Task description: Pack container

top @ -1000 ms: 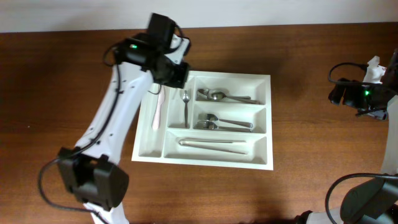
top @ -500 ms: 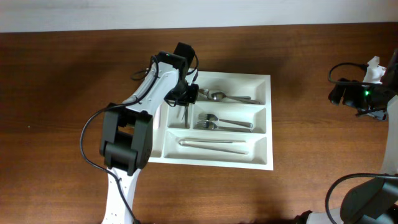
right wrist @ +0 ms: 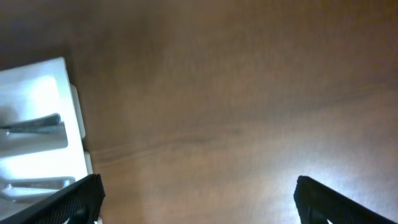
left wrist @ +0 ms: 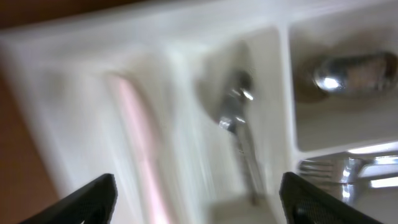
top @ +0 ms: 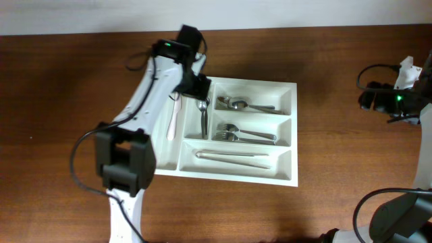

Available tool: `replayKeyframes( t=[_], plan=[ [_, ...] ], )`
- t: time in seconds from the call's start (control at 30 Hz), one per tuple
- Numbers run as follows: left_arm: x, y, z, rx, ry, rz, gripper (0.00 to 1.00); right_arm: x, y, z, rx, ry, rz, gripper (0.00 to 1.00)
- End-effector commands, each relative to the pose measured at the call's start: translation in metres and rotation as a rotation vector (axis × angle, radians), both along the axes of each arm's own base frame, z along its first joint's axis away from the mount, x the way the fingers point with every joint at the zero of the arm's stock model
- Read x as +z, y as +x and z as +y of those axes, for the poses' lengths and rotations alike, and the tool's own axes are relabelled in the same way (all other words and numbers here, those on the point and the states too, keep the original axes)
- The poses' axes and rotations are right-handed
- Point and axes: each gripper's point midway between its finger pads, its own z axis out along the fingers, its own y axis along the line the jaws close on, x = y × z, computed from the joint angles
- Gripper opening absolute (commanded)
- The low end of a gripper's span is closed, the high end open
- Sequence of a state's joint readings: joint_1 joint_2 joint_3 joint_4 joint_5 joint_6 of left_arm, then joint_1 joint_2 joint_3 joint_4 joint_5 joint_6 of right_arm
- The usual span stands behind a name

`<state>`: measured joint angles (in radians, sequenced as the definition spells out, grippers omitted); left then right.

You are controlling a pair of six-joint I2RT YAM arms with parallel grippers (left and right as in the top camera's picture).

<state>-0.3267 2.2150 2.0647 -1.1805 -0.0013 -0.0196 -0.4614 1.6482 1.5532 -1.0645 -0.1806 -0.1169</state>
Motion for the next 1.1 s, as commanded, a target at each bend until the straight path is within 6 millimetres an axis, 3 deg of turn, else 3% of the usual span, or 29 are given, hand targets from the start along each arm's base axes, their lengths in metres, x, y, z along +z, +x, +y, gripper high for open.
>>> replayKeyframes(
  t=[0.0, 0.2, 0.27, 0.33, 0.5, 0.57, 0.6, 0.77, 0.87, 0.97, 1.07],
  plan=[
    [0.073, 0.033, 0.043, 0.026, 0.040, -0.246, 0.99, 0.025, 0.027, 0.015, 0.149, -0.107, -0.110, 0.99],
    [0.104, 0.086, 0.087, 0.138, 0.017, -0.464, 0.99, 0.049, 0.072, 0.047, 0.266, -0.183, -0.276, 0.99],
    [0.113, 0.099, 0.102, 0.169, 0.012, -0.522, 0.99, 0.058, 0.084, 0.056, 0.289, -0.201, -0.326, 0.99],
    [0.119, 0.099, 0.120, 0.164, 0.039, -0.533, 0.99, 0.059, 0.086, 0.061, 0.301, -0.202, -0.334, 0.99],
    [0.123, 0.059, 0.154, 0.187, 0.082, -0.433, 0.99, 0.044, 0.065, 0.063, 0.298, -0.163, -0.239, 0.99],
    [0.138, 0.045, 0.165, 0.210, 0.082, -0.469, 0.99, 0.051, 0.057, 0.063, 0.290, -0.183, -0.254, 0.99],
    [0.152, 0.028, 0.173, 0.227, 0.081, -0.513, 0.99, 0.062, 0.046, 0.061, 0.274, -0.220, -0.279, 0.99],
    [0.169, -0.023, 0.177, 0.242, 0.072, -0.625, 0.99, 0.083, 0.003, 0.064, 0.229, -0.308, -0.393, 0.99],
    [0.172, -0.057, 0.177, 0.244, 0.062, -0.704, 0.99, 0.083, -0.029, 0.072, 0.221, -0.343, -0.483, 0.99],
    [0.163, -0.096, 0.176, 0.245, 0.057, -0.753, 0.99, 0.064, -0.066, 0.088, 0.231, -0.368, -0.564, 0.99],
    [0.142, -0.131, 0.176, 0.245, 0.056, -0.762, 0.99, 0.034, -0.094, 0.102, 0.253, -0.374, -0.597, 0.99]
  ],
)
